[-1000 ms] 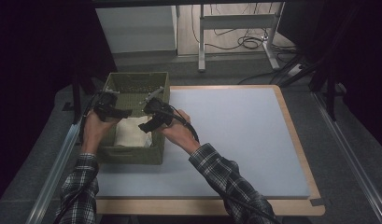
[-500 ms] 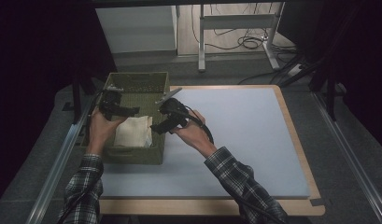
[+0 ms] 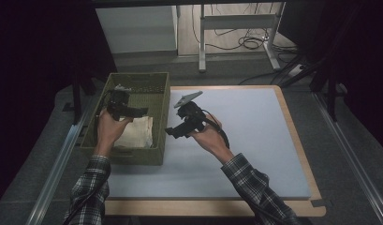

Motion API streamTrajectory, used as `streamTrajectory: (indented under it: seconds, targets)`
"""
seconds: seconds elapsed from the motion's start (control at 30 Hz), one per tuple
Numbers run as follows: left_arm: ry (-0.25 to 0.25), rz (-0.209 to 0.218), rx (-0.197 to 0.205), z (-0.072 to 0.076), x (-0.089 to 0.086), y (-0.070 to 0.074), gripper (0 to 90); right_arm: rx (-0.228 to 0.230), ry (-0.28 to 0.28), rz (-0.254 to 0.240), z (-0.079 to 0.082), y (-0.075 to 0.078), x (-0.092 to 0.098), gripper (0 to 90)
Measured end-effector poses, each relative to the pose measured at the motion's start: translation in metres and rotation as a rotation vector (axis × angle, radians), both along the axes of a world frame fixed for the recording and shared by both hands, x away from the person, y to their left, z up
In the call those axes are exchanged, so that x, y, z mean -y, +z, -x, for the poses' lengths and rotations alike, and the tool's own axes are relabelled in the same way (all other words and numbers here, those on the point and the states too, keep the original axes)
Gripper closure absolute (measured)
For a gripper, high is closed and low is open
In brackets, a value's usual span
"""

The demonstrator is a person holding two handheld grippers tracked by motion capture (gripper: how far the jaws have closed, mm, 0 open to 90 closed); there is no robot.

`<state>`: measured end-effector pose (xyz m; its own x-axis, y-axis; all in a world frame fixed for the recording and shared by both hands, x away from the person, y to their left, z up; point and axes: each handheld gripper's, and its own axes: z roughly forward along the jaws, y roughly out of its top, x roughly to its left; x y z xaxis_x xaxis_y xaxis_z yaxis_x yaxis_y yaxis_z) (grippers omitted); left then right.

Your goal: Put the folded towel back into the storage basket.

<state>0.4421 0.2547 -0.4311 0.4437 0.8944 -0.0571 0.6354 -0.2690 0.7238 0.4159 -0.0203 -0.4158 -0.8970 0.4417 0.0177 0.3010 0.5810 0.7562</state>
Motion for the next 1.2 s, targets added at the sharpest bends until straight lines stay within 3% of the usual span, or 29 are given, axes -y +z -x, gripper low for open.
streamTrajectory:
  seconds: [0.37,0.77,1.2]
  targets:
    - [-0.022,-0.021,0.018,0.005,0.019,0.000,2.4,-0.016,-0.013,-0.006,0.003,-0.012,0.031,9.3]
    - [-0.079,0.008,0.045,0.015,0.051,0.010,1.4,-0.027,-0.051,-0.034,0.007,-0.022,0.075,9.3]
    - [-0.143,-0.020,0.024,0.027,0.093,0.003,1.3,-0.030,-0.104,-0.031,0.013,-0.036,0.134,5.9]
